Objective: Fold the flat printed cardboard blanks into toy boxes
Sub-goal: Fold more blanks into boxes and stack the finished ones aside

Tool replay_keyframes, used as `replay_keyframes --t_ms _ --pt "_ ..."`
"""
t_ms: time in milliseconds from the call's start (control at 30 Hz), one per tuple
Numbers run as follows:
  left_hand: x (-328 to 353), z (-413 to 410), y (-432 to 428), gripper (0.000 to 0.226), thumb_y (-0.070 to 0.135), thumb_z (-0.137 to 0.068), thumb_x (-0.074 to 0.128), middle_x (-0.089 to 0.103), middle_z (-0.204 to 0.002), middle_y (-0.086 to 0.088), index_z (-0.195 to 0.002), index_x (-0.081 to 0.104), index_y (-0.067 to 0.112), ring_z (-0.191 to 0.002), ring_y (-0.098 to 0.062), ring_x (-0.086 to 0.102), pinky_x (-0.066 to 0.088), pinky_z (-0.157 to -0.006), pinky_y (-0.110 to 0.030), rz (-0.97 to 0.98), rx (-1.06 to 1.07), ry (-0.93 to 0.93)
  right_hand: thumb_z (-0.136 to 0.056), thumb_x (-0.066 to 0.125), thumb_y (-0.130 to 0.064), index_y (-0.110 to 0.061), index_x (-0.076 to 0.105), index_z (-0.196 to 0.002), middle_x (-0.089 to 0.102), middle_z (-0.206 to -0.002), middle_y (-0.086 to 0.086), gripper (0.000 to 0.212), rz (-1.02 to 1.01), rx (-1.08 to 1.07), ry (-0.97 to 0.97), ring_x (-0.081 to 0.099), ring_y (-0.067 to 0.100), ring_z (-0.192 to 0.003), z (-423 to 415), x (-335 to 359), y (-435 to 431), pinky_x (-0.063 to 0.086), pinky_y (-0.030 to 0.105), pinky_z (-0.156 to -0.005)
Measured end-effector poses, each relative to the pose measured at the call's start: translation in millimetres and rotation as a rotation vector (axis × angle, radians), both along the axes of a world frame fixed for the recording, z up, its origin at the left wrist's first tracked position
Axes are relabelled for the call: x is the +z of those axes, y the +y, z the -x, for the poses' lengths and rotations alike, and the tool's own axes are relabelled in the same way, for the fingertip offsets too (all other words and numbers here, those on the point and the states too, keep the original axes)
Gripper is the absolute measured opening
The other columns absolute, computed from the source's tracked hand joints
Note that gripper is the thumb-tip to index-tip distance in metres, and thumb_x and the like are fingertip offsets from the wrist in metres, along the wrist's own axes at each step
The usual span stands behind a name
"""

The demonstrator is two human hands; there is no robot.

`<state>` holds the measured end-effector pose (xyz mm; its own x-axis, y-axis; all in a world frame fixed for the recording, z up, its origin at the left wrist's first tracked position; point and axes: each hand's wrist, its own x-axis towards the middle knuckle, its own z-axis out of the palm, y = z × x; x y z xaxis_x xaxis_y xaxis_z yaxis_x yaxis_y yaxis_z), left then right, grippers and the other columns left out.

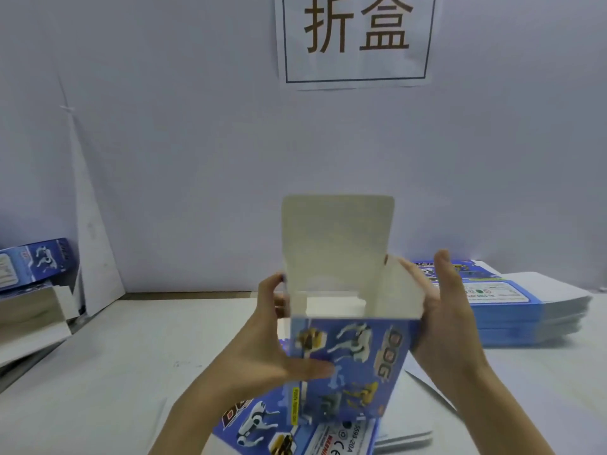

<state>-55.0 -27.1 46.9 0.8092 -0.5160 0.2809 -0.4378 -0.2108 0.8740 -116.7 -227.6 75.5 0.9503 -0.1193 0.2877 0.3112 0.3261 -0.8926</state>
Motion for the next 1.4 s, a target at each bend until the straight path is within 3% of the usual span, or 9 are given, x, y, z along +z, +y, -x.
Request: replay_keyframes --t_ms 133,333,500,700,833,933,1167,1300,1400 --pt "-12.8 -6.3 -3.2 0.101 0.049 -0.043 0.087 0.05 -0.121 0.026 -0.118 0.021 0.065 -0.108 0.008 0.054 0.051 -0.076 -0.013 0.041 0.004 0.057 -0.081 0.052 -0.056 -0.04 0.075 -0.092 0.076 -0.097 -0.003 0.03 0.076 0.013 0.033 0.073 0.014 -0.086 -7.8 -10.5 4.8 0.054 0.019 -0.061" --pt "-24.4 -12.1 -10.4 0.096 0.042 -0.047 0.091 0.058 -0.122 0.012 -0.12 0.03 0.056 -0.107 -0.003 0.061 0.054 -0.09 -0.03 0.148 0.066 0.08 -0.081 0.055 -0.045 -0.031 0.078 -0.084 0.076 -0.086 0.002 0.027 -0.08 0.111 0.069 0.073 0.017 -0.076 -19.9 -23.4 -0.9 0.055 0.025 -0.059" --pt "-24.6 -13.8 -11.3 0.098 0.039 -0.056 0.089 0.056 -0.123 0.01 -0.132 0.027 0.043 -0.101 0.006 0.059 0.052 -0.082 -0.015 0.118 0.075 0.097 -0.076 0.046 -0.051 -0.032 0.078 -0.084 0.075 -0.087 0.004 0.038 -0.103 0.086 0.088 0.072 0.017 -0.074 -29.9 -31.3 -3.1 0.056 0.027 -0.059" --pt "-26.2 -14.9 -11.0 0.098 0.035 -0.053 0.086 0.058 -0.122 0.005 -0.133 0.029 0.037 -0.111 -0.009 0.059 0.049 -0.101 -0.038 0.114 0.089 0.109 -0.076 0.047 -0.052 -0.021 0.079 -0.086 0.075 -0.095 0.01 0.046 -0.153 0.058 0.116 0.072 0.022 -0.078 -32.1 -38.2 -10.6 0.053 0.036 -0.074" --pt "-31.2 -18.2 -11.1 0.095 0.033 -0.057 0.087 0.06 -0.122 0.005 -0.132 0.03 0.042 -0.107 -0.008 0.063 0.053 -0.093 -0.032 0.132 0.09 0.124 -0.096 0.036 -0.034 -0.018 0.08 -0.078 0.075 -0.086 0.009 0.05 -0.232 0.017 0.138 0.071 0.02 -0.071 -37.6 -54.0 -13.2 0.053 0.032 -0.068" --pt "-36.6 -21.7 -14.0 0.087 0.023 -0.064 0.087 0.062 -0.119 0.006 -0.128 0.033 0.046 -0.1 -0.007 0.067 0.055 -0.078 -0.02 0.163 0.073 0.14 -0.099 0.035 -0.028 -0.013 0.074 -0.096 0.075 -0.085 0.012 0.042 -0.199 0.022 0.167 0.073 0.023 -0.072 -39.2 -68.9 -9.2 0.057 0.031 -0.056" --pt "-41.3 -26.1 -11.8 0.083 0.016 -0.066 0.087 0.067 -0.112 0.012 -0.128 0.038 0.044 -0.097 -0.004 0.067 0.053 -0.07 -0.013 0.198 0.066 0.133 -0.087 0.041 -0.053 -0.025 0.058 -0.127 0.065 -0.126 0.007 0.051 -0.012 -0.166 0.132 0.06 0.021 -0.117 -37.4 -65.3 -12.7 0.042 0.044 -0.104" --pt "-39.9 -24.6 -10.3 0.087 0.028 -0.06 0.089 0.065 -0.112 0.022 -0.126 0.037 0.049 -0.103 0.0 0.064 0.053 -0.075 -0.011 0.199 0.062 0.116 -0.094 0.041 -0.038 -0.037 0.049 -0.131 0.053 -0.137 -0.021 0.038 0.315 -0.63 -0.31 0.047 0.001 -0.128 -23.5 -51.3 -9.6 0.038 0.015 -0.1" --pt "-37.6 -23.8 -10.8 0.086 0.033 -0.059 0.085 0.065 -0.115 0.018 -0.125 0.035 0.053 -0.102 -0.001 0.064 0.055 -0.081 -0.017 0.168 0.07 0.112 -0.094 0.04 -0.034 -0.033 0.052 -0.129 0.05 -0.134 -0.031 0.037 0.707 -0.695 -0.496 0.044 0.001 -0.132 -17.1 -58.2 -9.0 0.039 0.017 -0.102"
